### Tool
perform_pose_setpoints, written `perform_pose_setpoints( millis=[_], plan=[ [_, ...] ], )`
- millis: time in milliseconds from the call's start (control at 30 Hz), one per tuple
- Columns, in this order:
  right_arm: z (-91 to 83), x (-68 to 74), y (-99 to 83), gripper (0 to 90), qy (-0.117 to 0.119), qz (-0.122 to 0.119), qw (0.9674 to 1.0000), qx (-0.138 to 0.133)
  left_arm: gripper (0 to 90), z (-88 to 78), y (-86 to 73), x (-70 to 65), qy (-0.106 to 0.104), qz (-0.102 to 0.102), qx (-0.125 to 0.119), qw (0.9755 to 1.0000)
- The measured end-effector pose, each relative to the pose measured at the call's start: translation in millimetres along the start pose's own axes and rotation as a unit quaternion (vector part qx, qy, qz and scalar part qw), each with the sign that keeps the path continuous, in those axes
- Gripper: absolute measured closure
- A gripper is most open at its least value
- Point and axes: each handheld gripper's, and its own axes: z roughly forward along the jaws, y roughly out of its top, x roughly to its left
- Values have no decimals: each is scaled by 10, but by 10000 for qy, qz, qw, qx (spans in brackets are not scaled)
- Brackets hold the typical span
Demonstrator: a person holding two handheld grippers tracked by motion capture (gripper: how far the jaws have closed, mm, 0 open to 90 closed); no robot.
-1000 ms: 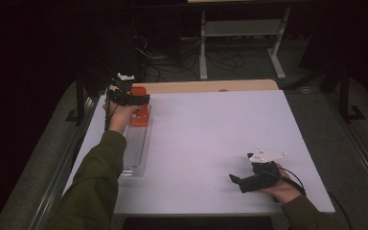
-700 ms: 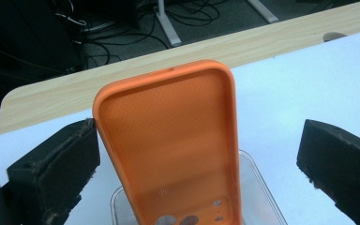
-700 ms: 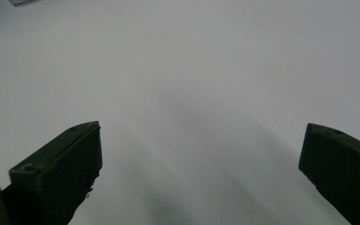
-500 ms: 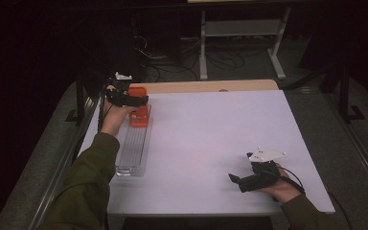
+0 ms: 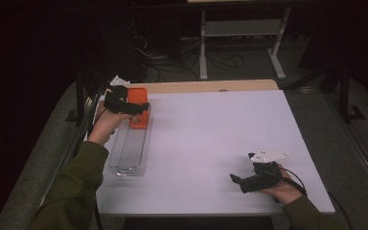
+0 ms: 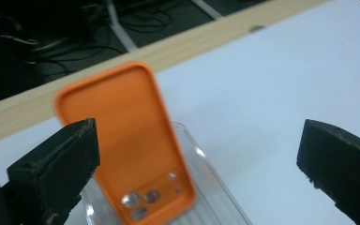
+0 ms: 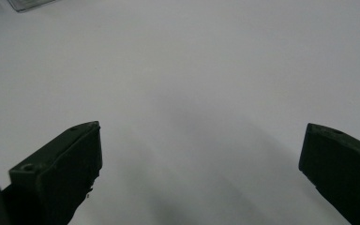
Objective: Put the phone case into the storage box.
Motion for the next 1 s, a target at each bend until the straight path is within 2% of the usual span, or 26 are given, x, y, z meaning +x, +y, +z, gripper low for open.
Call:
perform_pose_setpoints(
  millis=[100, 300, 433, 567, 600, 767, 833, 933, 1000],
  plan=[
    [-7, -4, 6, 0, -3, 41, 10000, -18, 0, -54, -45, -59, -218, 67, -45, 9997],
    [1, -2, 20, 0, 25, 46, 10000, -25, 0, -180, -118, -174, -512, 190, -208, 9983],
    [6, -10, 31, 0, 29, -34, 10000, -65, 0, -257, -162, -245, -650, 305, -261, 9971],
    [2, -6, 42, 0, 50, 32, 10000, -31, 0, -314, -226, -318, -754, 316, -352, 9960],
    [2, -7, 44, 0, 53, 27, 10000, -30, 0, -327, -243, -323, -773, 381, -339, 9957],
    [-5, -24, 48, 0, 46, -8, 10000, -84, 0, -372, -339, -366, -889, 341, -415, 9946],
    [-11, -36, 55, 0, 74, 0, 9999, -79, 0, -396, -372, -377, -953, 393, -432, 9937],
    [-28, -50, 67, 0, 118, -14, 9999, -88, 0, -427, -437, -417, -1066, 337, -500, 9925],
    [-41, -56, 77, 0, 115, -12, 9999, -103, 0, -446, -485, -433, -1112, 381, -504, 9918]
  ],
)
